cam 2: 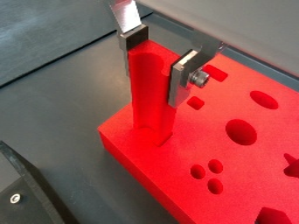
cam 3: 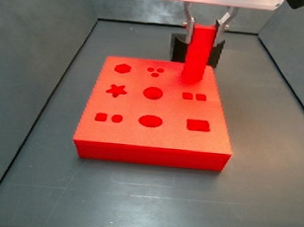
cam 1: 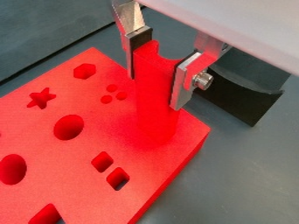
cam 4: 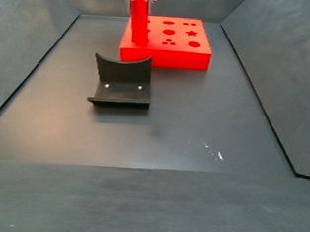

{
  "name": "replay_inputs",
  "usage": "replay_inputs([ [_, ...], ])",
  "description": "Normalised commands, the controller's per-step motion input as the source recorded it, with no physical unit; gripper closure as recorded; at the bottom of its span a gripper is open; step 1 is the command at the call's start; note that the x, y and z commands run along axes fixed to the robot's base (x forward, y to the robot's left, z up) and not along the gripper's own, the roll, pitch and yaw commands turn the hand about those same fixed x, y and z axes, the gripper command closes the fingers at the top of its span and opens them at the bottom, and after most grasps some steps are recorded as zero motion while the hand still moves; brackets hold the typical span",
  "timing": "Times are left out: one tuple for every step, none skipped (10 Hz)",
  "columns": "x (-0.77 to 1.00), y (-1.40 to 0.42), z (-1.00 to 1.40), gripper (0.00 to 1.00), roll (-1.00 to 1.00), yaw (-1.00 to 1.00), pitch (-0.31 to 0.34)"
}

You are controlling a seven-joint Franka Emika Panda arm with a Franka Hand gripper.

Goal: Insert the arch object.

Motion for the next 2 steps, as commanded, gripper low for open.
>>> replay_inputs([
  [0.03, -0.03, -0.31, 1.0, 0.09, 0.0, 0.0],
  [0.0, 0.0, 0.0, 1.0, 0.0, 0.0, 0.0],
])
